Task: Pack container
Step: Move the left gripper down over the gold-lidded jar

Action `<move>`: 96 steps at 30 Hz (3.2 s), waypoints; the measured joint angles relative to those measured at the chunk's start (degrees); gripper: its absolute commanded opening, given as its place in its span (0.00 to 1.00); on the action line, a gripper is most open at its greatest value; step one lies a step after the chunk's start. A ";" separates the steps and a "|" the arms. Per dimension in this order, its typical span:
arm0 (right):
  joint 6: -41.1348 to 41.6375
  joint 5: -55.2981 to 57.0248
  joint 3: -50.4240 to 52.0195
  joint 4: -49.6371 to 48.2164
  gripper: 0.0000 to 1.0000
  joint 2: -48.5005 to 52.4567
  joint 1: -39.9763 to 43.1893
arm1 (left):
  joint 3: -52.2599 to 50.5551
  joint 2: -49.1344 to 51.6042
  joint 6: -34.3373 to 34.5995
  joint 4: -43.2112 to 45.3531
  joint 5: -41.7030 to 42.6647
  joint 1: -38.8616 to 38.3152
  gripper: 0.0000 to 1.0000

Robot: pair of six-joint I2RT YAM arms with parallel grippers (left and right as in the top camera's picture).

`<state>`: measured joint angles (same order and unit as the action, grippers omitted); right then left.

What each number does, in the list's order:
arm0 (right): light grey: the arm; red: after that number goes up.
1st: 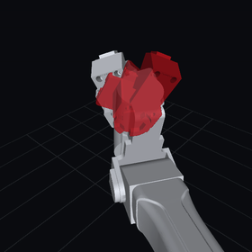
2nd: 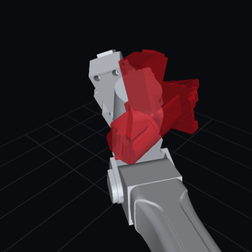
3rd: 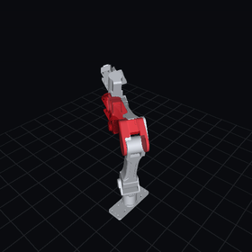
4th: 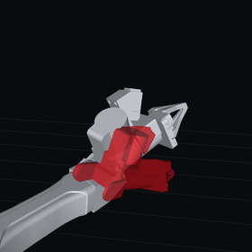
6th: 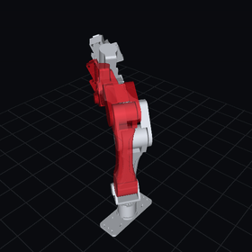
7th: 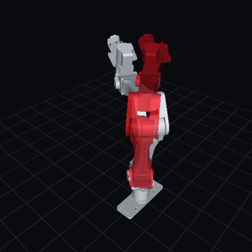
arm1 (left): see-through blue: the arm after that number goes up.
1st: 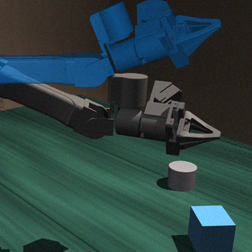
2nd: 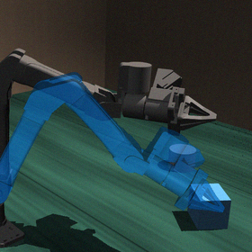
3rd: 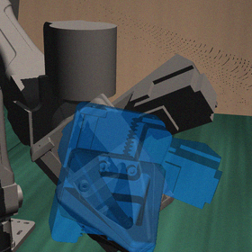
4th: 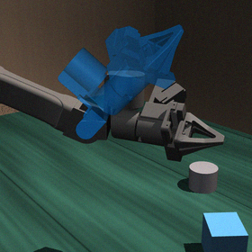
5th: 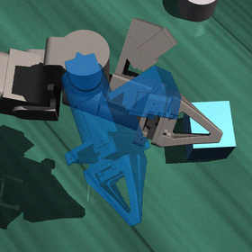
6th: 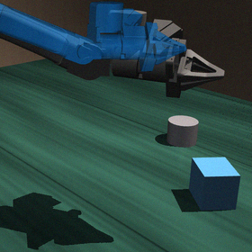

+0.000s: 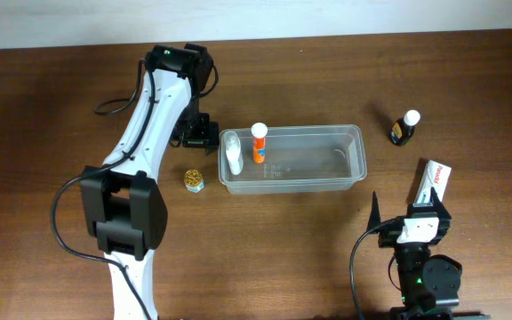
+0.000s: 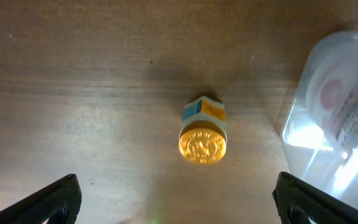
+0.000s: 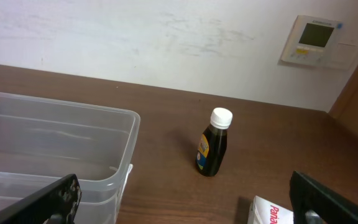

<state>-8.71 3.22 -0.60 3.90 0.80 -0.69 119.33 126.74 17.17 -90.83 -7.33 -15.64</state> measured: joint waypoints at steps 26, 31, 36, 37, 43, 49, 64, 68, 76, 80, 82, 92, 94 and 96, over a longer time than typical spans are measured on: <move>-0.02 0.00 0.00 -0.02 0.98 0.00 0.00 | -38.77 -25.79 -1.51 31.89 4.33 1.03 1.00; -0.02 0.02 0.00 -0.02 0.98 0.00 0.00 | -44.09 -25.49 -3.43 36.59 7.91 2.64 0.99; -0.02 0.00 0.00 -0.02 0.98 0.00 0.00 | -44.35 -25.49 -4.17 37.83 8.79 5.44 0.98; 0.00 0.00 0.00 -0.02 0.98 0.00 0.00 | -44.35 -25.49 -4.17 37.94 8.83 5.60 0.97; 0.00 0.00 0.00 -0.02 0.98 0.00 0.00 | -44.35 -25.49 -4.20 38.45 8.90 5.49 0.94; -0.02 0.02 0.00 0.00 0.98 0.00 0.00 | -44.35 -25.49 -4.20 38.62 8.90 5.49 0.94; 0.00 0.00 0.00 -0.02 0.98 0.00 0.00 | -44.35 -25.49 -3.69 39.69 7.98 0.98 0.93; -0.04 0.00 0.00 -0.02 0.98 0.00 0.00 | -44.35 -25.49 -3.19 39.67 6.47 0.37 0.93; 0.00 0.00 0.00 -0.02 0.98 0.00 0.00 | -44.59 -25.49 -2.80 39.76 5.60 0.39 0.96; 0.00 0.00 0.00 -0.02 0.98 0.00 0.00 | -46.18 -25.49 -2.78 41.40 5.42 0.39 0.97; -0.02 0.00 0.00 -0.02 0.98 0.00 0.00 | -47.04 -25.49 -2.80 42.36 5.40 0.39 0.97; -0.02 0.00 0.00 -0.02 0.98 0.00 0.00 | -47.89 -20.74 -2.80 44.63 5.07 0.39 0.97; -0.02 0.00 0.00 -0.02 0.98 0.00 0.00 | -47.89 -19.67 -2.80 45.11 4.76 0.57 0.96; -0.02 0.00 0.00 -0.02 0.98 0.00 0.00 | -47.89 -18.80 -2.78 45.46 4.35 0.72 0.96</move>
<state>-8.73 3.22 -0.60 3.88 0.80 -0.69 71.44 107.94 14.39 -45.36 -2.98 -14.92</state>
